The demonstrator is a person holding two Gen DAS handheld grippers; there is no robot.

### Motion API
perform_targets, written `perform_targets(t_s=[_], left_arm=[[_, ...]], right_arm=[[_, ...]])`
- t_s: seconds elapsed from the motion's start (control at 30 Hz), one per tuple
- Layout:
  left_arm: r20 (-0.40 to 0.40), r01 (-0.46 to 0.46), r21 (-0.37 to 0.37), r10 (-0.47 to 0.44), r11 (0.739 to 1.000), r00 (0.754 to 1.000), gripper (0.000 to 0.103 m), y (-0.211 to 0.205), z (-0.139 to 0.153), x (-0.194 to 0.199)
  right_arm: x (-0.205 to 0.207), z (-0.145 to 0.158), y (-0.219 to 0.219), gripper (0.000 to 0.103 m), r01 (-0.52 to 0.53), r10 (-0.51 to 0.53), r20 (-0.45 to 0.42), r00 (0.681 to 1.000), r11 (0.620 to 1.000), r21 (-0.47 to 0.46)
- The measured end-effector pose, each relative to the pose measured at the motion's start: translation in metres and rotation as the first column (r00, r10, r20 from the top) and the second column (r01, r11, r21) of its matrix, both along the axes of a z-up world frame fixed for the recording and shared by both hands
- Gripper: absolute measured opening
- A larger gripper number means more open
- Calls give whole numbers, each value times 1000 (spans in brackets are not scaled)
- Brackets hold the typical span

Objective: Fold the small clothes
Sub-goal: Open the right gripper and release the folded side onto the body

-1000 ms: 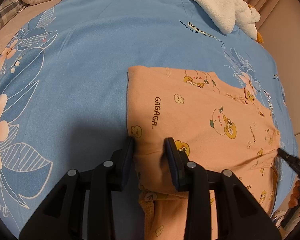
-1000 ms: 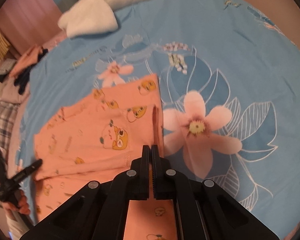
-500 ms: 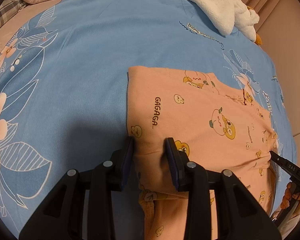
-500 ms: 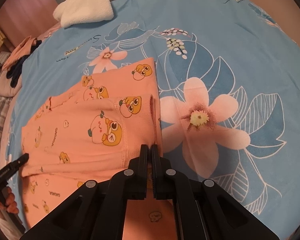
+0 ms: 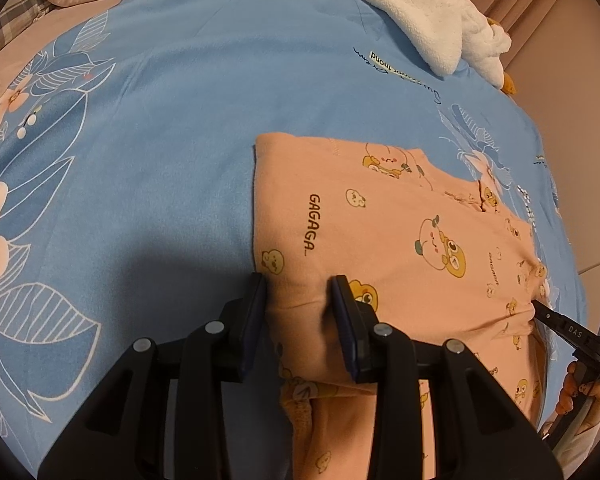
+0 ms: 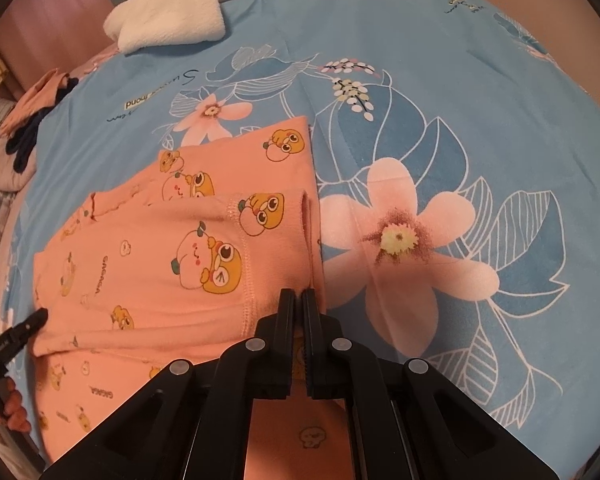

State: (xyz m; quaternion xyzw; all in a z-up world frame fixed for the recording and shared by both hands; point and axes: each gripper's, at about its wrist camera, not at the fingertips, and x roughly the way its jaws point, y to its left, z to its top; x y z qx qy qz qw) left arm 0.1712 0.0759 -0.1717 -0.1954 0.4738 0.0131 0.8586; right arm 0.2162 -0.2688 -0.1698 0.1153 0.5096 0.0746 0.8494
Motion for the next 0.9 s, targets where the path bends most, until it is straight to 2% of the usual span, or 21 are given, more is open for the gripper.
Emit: perform_targets(t_s=[0.53, 0.7, 0.73, 0.8, 0.9], left_arm=[[12, -8, -13, 9, 1000, 1000, 35, 1, -1, -2], [-12, -44, -85, 43, 995, 999, 34, 10, -1, 1], [-14, -47, -96, 46, 994, 999, 35, 11, 0, 2], [-7, -28, -124, 28, 992, 1000, 47, 11, 1, 3], [-13, -36, -132, 35, 991, 999, 48, 9, 5, 2]], right_arm=[[0, 0, 1, 3, 9, -9, 5, 1000, 1000, -11], [0, -1, 0, 3, 18, -17, 9, 1000, 1000, -3], [0, -1, 0, 3, 17, -17, 9, 1000, 1000, -3], [1, -1, -1, 3, 16, -16, 7, 1000, 1000, -3], [3, 1, 0, 3, 7, -6, 5, 1000, 1000, -13]])
